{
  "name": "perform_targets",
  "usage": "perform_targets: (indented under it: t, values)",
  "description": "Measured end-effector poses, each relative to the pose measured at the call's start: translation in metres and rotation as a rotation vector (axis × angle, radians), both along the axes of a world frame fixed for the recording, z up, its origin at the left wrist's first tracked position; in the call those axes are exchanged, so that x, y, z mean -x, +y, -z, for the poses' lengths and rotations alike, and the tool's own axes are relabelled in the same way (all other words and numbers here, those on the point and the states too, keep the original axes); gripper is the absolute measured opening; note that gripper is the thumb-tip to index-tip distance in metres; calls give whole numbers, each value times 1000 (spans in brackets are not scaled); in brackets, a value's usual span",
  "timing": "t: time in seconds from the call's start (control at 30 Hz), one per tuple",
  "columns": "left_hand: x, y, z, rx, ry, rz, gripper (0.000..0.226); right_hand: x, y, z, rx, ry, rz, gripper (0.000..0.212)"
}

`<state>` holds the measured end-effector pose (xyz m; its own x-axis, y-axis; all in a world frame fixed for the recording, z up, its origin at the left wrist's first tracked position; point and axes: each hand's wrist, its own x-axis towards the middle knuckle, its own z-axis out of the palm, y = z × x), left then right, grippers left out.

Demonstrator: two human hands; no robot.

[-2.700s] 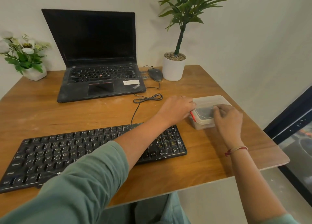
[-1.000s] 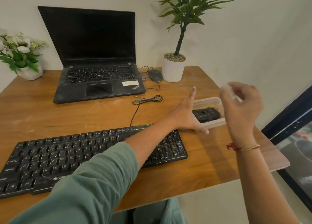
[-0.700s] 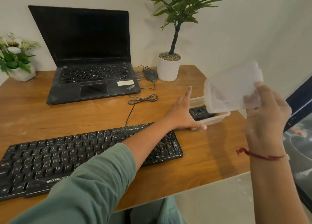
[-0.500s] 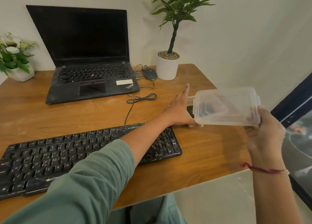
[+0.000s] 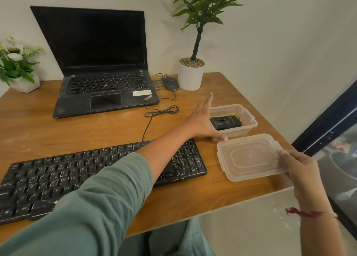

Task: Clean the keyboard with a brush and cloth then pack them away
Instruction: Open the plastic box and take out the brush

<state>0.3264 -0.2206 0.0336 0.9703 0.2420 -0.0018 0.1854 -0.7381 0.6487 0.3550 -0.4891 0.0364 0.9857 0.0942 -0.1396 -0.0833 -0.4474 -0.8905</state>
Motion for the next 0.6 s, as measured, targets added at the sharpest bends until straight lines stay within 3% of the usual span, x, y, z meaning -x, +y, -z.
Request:
perform_targets:
  t: [0.47,0.6]
  values:
    - [12,3,2,-13,-34,-34,133,-6,28,11,500,-418,52,15]
    - [14,2,1,-23,-40,-40,131,-4,65,-23,350,-587,-260,21]
